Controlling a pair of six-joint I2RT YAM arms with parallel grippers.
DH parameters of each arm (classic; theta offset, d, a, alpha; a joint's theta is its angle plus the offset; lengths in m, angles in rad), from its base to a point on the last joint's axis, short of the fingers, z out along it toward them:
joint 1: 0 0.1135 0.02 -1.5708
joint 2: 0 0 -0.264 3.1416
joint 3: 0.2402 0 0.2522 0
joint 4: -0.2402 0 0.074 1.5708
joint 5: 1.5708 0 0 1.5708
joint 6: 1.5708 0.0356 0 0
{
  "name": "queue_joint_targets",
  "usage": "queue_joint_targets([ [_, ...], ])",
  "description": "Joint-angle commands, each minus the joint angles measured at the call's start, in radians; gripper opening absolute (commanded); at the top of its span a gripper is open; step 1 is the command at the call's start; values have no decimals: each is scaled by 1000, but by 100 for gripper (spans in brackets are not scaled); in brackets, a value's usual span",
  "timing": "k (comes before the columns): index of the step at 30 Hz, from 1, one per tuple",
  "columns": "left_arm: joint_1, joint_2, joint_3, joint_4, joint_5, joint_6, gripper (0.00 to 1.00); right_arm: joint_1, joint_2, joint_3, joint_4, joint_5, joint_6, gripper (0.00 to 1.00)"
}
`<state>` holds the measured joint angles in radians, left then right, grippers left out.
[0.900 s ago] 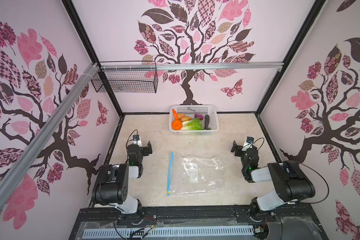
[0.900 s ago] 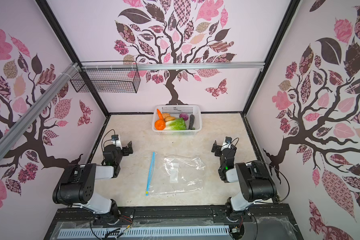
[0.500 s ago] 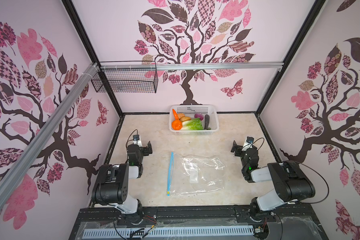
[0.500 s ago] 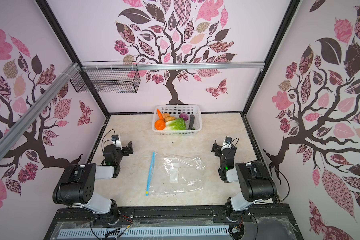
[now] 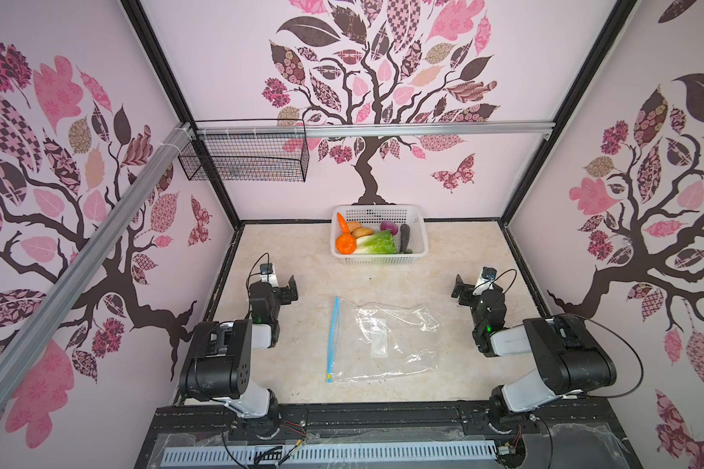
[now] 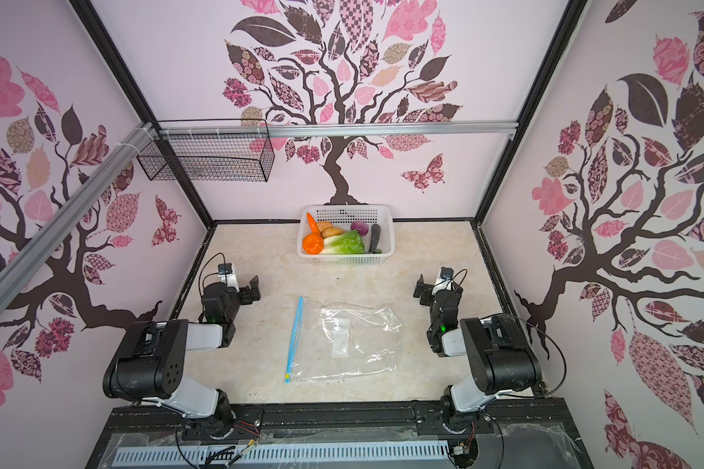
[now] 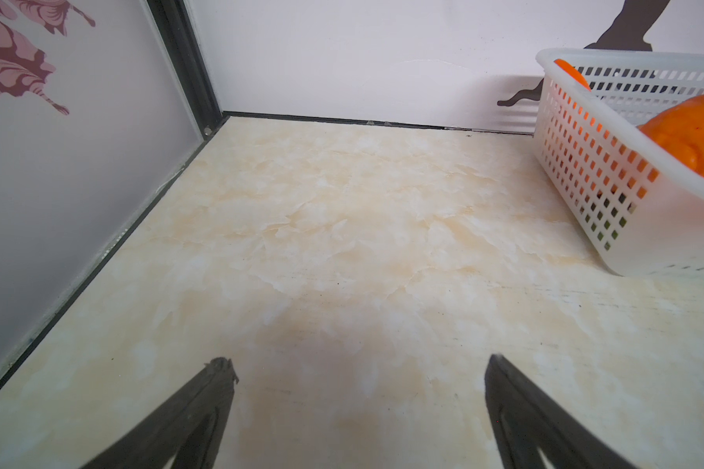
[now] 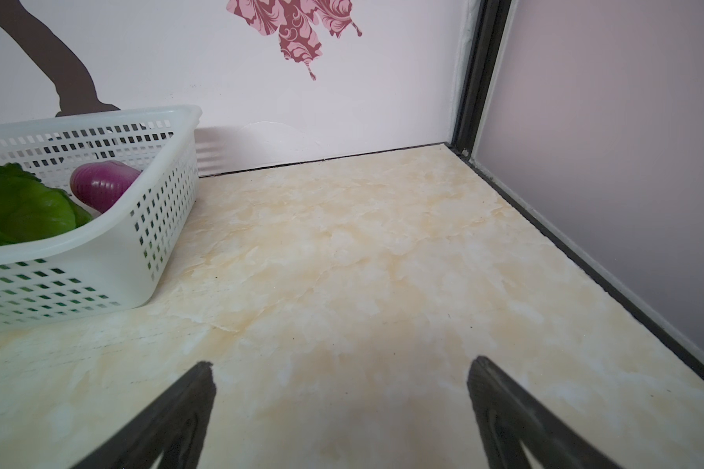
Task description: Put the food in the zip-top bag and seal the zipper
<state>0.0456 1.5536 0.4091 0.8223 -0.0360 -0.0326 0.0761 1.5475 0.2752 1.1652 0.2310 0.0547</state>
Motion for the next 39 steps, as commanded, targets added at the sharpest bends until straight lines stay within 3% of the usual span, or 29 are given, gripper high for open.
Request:
queue_joint_targets([
  [1,-12,0,-20,32,-23,9,98,1,-45,9,-38,8,-14,99],
  [3,-27,-19,-38,68,-70,6,98,2,-94,45,-145,24,-9,100],
  [8,-56,-204,17,-185,-185,1,98,1,-199,97,-297,132,53,99],
  [12,-67,-286,96,-367,-216,-110,98,-1,-280,142,-387,143,254,99],
  [15,-68,-322,131,-440,-153,-206,98,-2,-307,185,-515,214,527,100],
  [19,-81,-346,160,-489,-41,-341,98,2,-341,237,-603,-66,504,100],
  [20,-93,-350,167,-506,-38,-374,98,15,-349,258,-667,-93,524,100],
  [24,-170,-365,168,-555,-62,-435,98,173,-353,340,-873,3,482,96],
  [30,-297,-401,109,-597,-40,-575,98,382,-268,442,-1019,-78,506,86],
  [36,-307,-502,13,-721,-2,-635,98,650,-169,545,-1066,-48,472,82],
  [39,-306,-553,-25,-773,-14,-652,98,782,-97,590,-1069,-28,456,75],
])
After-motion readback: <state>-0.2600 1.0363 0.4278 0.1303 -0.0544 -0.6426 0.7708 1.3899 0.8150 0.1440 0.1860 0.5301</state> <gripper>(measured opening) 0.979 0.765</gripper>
